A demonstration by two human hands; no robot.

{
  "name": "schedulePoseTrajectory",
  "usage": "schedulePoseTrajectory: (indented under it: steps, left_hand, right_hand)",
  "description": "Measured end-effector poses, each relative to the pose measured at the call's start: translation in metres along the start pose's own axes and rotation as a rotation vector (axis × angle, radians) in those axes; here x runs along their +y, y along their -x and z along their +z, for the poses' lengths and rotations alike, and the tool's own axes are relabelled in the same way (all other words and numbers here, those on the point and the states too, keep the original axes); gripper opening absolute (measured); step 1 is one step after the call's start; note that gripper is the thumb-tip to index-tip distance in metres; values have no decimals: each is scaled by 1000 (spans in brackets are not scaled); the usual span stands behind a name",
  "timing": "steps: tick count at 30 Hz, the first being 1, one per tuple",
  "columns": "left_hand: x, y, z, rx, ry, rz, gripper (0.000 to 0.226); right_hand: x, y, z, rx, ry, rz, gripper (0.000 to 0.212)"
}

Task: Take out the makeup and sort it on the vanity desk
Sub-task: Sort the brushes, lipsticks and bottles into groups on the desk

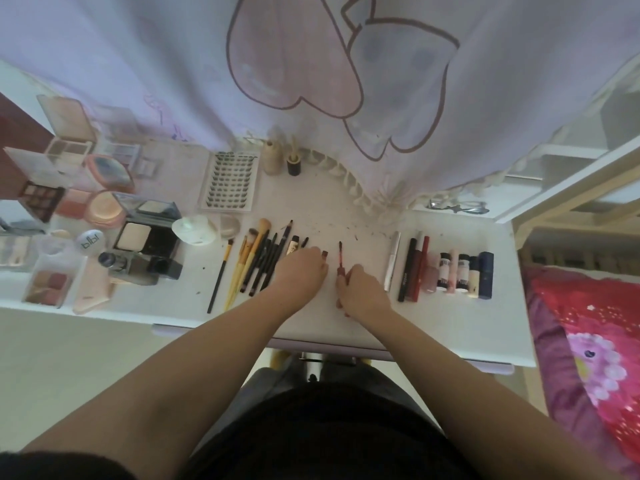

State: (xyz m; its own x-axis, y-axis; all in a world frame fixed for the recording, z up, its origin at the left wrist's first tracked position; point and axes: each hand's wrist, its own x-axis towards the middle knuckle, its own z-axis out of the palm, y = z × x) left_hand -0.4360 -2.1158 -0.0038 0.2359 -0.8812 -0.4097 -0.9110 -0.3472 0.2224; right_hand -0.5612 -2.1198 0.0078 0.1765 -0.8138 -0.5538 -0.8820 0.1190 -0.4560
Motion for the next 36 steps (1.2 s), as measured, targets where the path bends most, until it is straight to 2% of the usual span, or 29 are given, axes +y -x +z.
schedulePoseTrajectory:
  steps: [4, 7, 10, 13, 16, 19, 24, 28, 30, 32, 34, 36]
  left_hand:
    - [-8, -2, -3, -15, -46, -33, 24]
    - [-10, -3, -6, 6, -27, -45, 24]
    - [1, -2, -8, 100, -61, 69, 24]
    - [33, 0, -5, 172, -26, 229, 19]
    - [76, -4, 6, 112, 19, 292, 19]
    - [102, -11, 17, 27, 0, 211, 22]
    - [110, -17, 21, -48, 10, 90, 20]
    - [92, -1, 14, -10, 43, 238, 22]
    - [77, 11, 9, 35, 43, 336, 20]
    - [59, 23, 4, 60, 58, 379, 15]
    - [43, 32, 2, 59, 133, 395, 15]
    - [30, 39, -1, 59, 198, 398, 17]
  right_hand:
    - [-13, -7, 17, -38, 119, -51, 30]
    - [-17, -10, 17, -78, 142, -76, 35]
    - [-9, -11, -4, -75, 104, -75, 34]
    - [14, -17, -43, 1, 34, -21, 29]
    - [36, -25, -80, 46, 11, 40, 24]
    - [46, -30, -98, 34, 33, 45, 27]
    - [49, -36, -103, -31, -36, 21, 25]
    - [47, -35, -104, -31, -62, -30, 45]
    - [45, -33, -108, -86, -150, -30, 47]
    - [43, -28, -113, -235, -239, -33, 44]
    - [40, -21, -114, -367, -355, -63, 35]
    - [38, -15, -110, -416, -459, -121, 24]
